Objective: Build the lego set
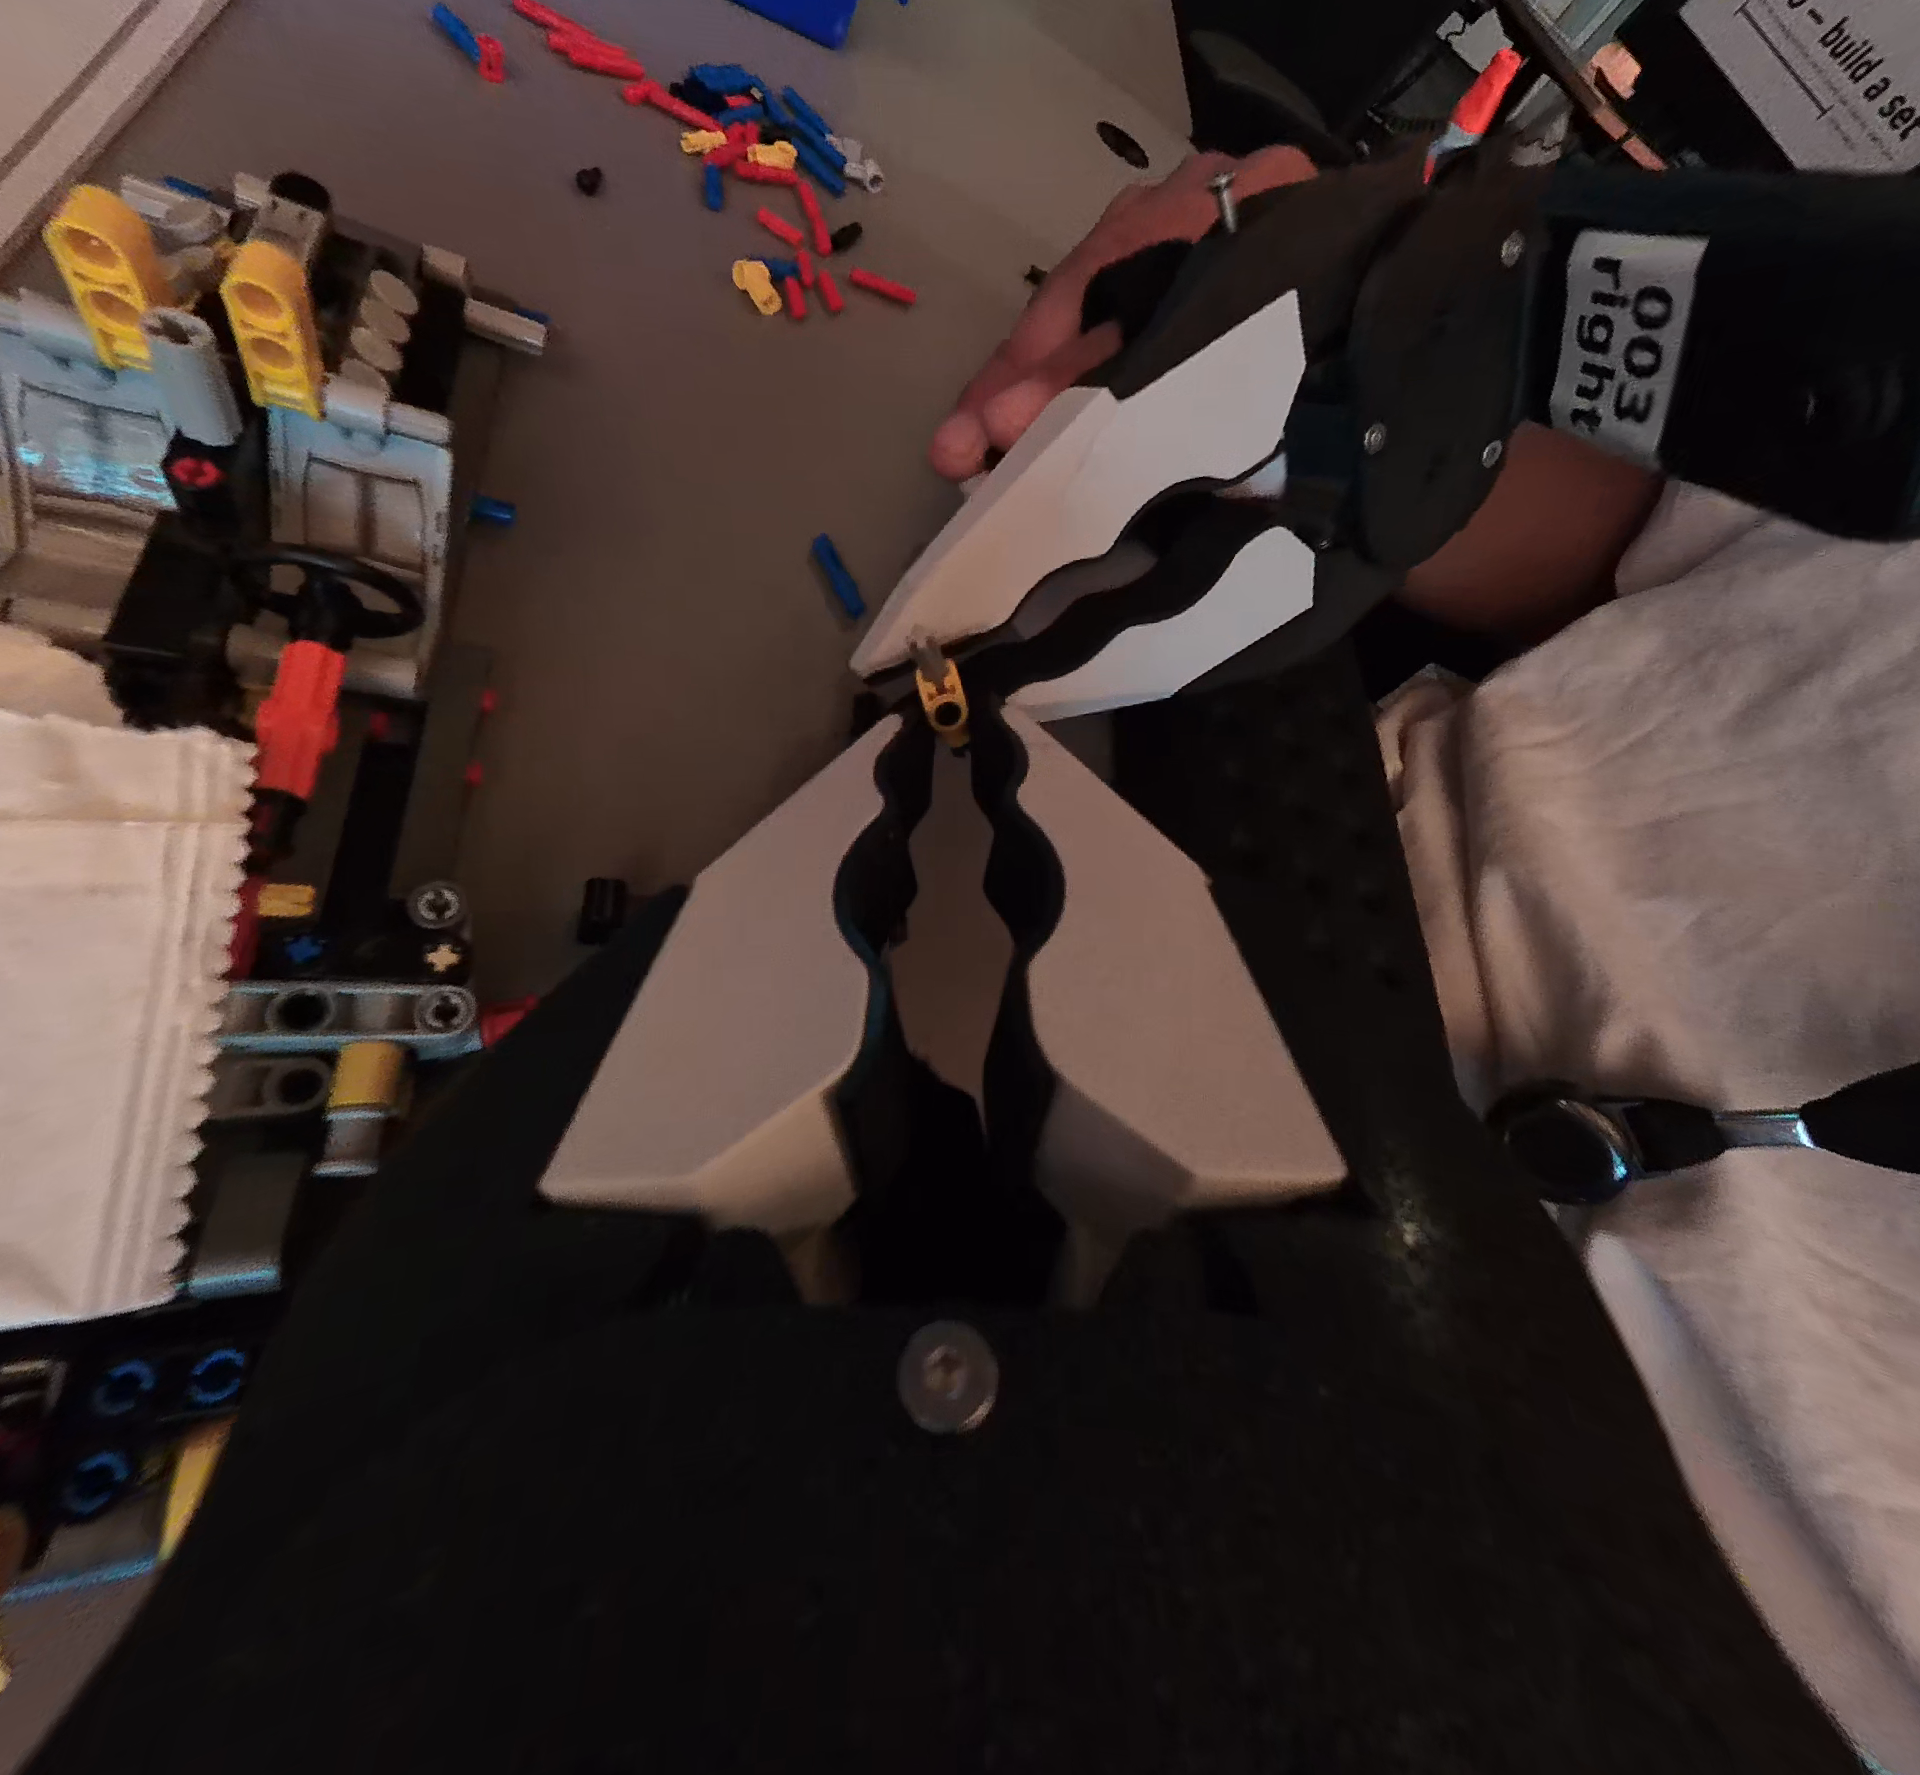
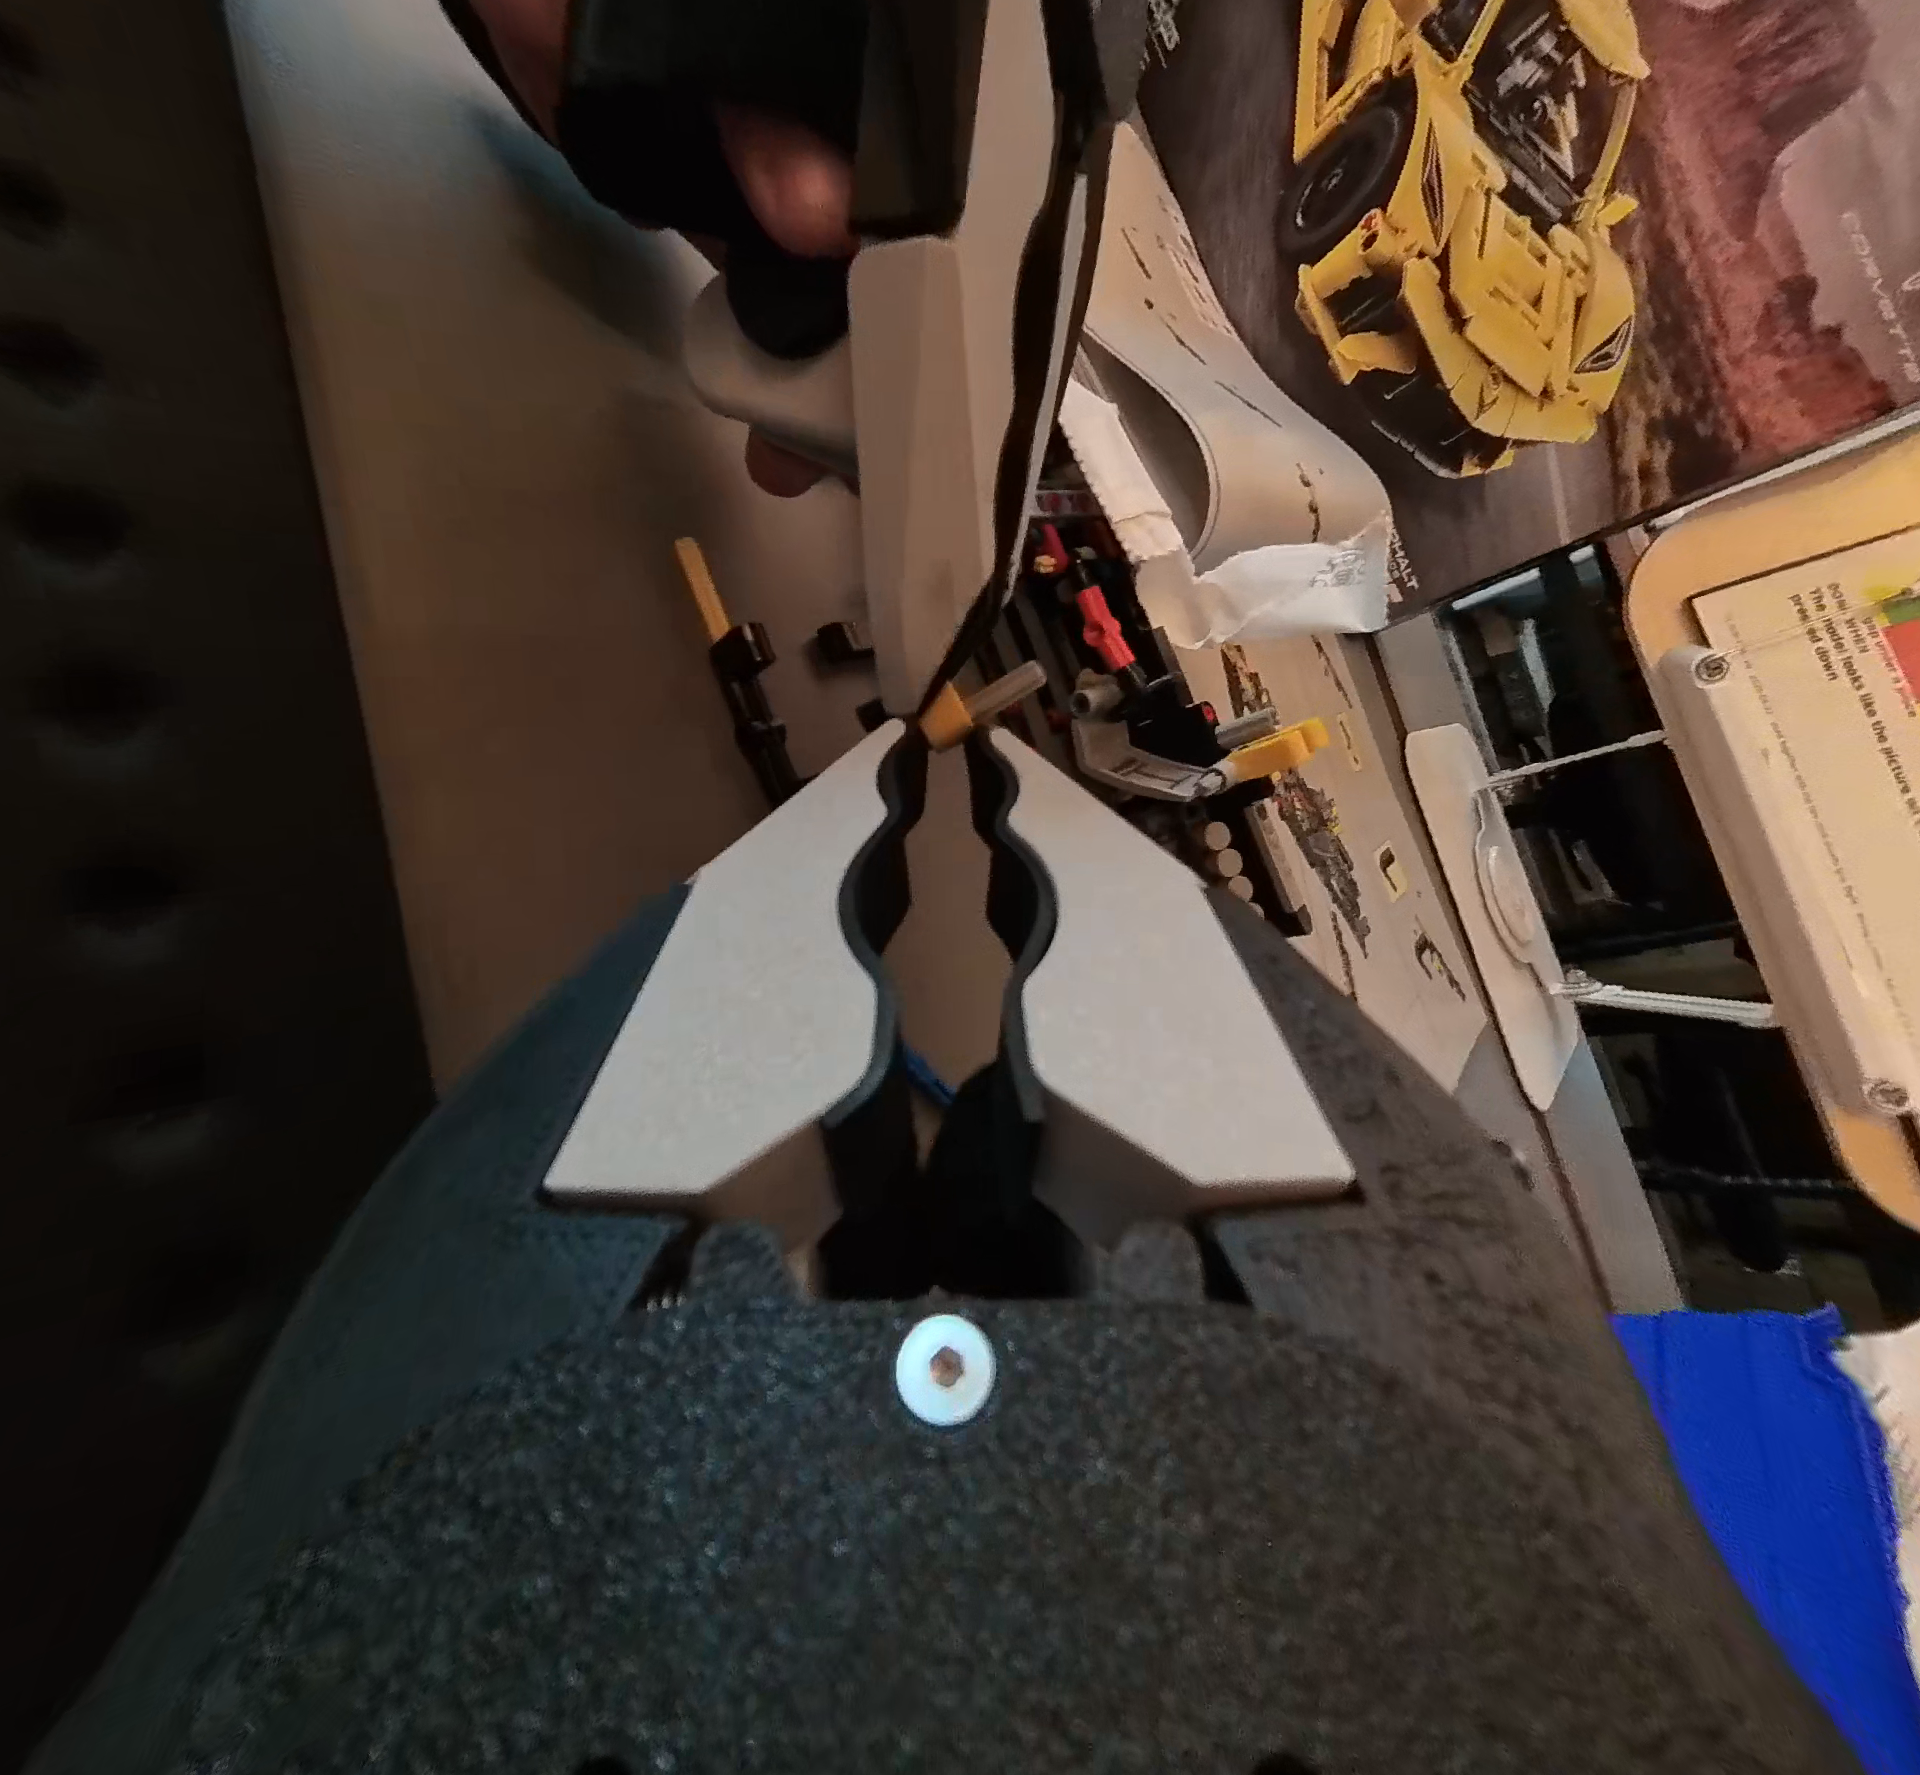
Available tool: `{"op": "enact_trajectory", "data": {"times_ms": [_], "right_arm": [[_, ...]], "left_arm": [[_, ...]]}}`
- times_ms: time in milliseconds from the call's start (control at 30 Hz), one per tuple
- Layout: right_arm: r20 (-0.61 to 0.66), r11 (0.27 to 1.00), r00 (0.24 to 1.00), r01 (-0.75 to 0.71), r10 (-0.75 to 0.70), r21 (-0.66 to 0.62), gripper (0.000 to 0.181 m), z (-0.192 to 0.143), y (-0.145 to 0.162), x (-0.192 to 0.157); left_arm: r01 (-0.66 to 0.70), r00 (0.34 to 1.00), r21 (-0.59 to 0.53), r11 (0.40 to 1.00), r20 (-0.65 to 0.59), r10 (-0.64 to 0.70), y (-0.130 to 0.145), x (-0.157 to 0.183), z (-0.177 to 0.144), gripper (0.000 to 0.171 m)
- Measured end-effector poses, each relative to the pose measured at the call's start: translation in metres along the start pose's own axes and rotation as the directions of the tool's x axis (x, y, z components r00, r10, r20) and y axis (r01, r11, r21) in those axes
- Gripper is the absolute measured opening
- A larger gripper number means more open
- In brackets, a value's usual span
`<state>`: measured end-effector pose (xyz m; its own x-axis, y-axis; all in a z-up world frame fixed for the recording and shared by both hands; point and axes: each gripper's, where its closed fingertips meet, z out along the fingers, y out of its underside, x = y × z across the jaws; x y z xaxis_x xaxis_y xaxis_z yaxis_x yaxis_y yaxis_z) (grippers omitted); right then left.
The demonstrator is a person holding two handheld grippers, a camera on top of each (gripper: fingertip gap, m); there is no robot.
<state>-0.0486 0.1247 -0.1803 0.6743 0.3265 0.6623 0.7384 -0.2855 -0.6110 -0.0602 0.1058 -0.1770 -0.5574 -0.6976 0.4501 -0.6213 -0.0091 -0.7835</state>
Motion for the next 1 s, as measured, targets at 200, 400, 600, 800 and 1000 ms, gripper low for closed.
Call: {"op": "enact_trajectory", "data": {"times_ms": [200, 400, 600, 800, 1000], "right_arm": [[-0.023, 0.978, 0.979, -0.203, 0.205, 0.054, 0.015, -0.001, -0.001, 0.017], [0.023, 0.856, 0.877, -0.474, 0.48, 0.206, 0.031, -0.013, -0.023, 0.042], [-0.057, 0.875, 0.896, -0.415, 0.441, 0.248, 0.023, -0.017, -0.032, 0.048], [-0.049, 0.864, 0.887, -0.433, 0.459, 0.256, 0.017, -0.018, -0.03, 0.051], [0.177, 0.789, 0.827, -0.563, 0.534, 0.246, 0.015, -0.019, -0.034, 0.037]], "left_arm": [[0.012, 1.0, 0.145, 0.989, 0.021, -0.015, -0.026, -0.002, -0.011, 0.005], [0.107, 0.994, 0.331, 0.937, -0.071, -0.088, -0.054, 0.002, -0.027, 0.005], [0.24, 0.965, 0.367, 0.899, -0.194, -0.179, -0.059, 0.005, -0.025, 0.004], [0.279, 0.948, 0.369, 0.887, -0.25, -0.195, -0.062, 0.01, -0.021, 0.004], [0.228, 0.955, 0.288, 0.93, -0.251, -0.157, -0.05, 0.014, -0.021, 0.008]]}}
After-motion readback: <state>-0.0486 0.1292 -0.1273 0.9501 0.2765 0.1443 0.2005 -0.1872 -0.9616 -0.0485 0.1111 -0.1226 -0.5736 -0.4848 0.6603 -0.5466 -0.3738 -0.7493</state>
